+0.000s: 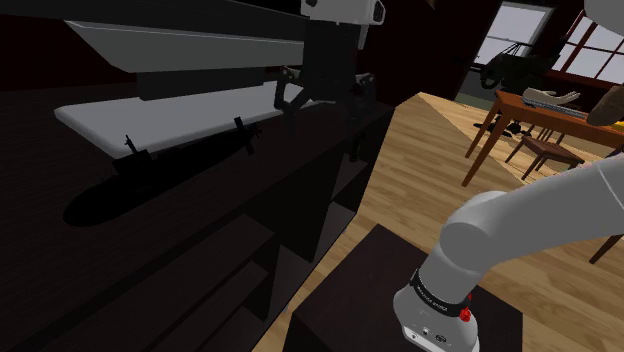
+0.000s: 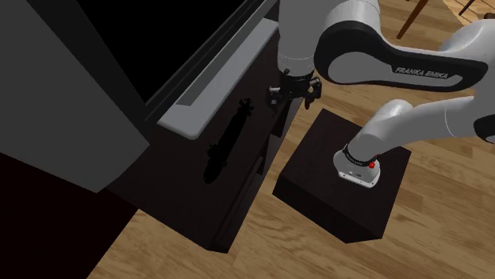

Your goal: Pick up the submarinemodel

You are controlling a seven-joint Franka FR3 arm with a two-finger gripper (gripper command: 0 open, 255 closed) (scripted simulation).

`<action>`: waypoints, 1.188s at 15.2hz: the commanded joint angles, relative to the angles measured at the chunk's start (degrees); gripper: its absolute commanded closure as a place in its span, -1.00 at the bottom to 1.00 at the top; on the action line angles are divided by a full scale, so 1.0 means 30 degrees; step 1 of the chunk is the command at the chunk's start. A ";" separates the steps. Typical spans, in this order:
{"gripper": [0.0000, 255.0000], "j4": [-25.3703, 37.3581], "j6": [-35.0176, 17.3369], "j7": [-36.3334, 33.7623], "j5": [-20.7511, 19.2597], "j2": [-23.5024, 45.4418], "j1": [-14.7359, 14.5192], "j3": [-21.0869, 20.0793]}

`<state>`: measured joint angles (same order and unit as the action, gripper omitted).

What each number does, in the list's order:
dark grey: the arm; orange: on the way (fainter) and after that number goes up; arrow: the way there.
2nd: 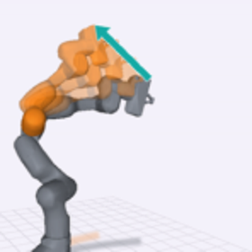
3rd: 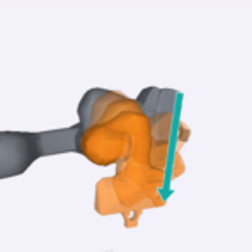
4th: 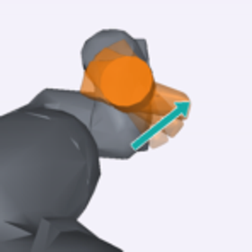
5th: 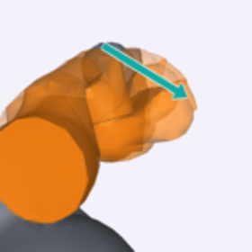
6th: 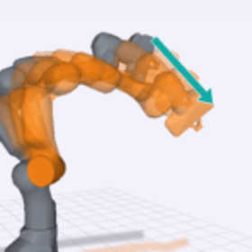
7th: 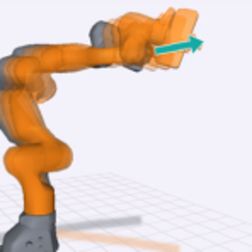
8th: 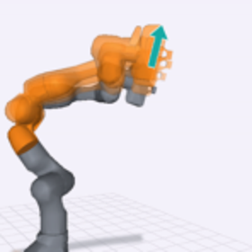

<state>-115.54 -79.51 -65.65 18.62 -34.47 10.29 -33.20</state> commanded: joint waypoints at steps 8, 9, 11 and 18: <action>-1.00 0.5880 -0.1054 -1.1290 -0.1200 0.7031 0.3426 -0.7120; -1.00 0.6700 -0.1192 -1.2852 -0.1972 0.8341 0.3764 -0.8182; -1.00 0.8471 -0.1357 -1.6448 -0.4359 1.1672 0.3811 -1.0233; -1.00 1.0883 -0.1552 -2.1544 -0.8239 1.6679 0.0698 -1.0110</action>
<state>-82.30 -83.44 -129.96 -5.94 15.37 12.51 -63.64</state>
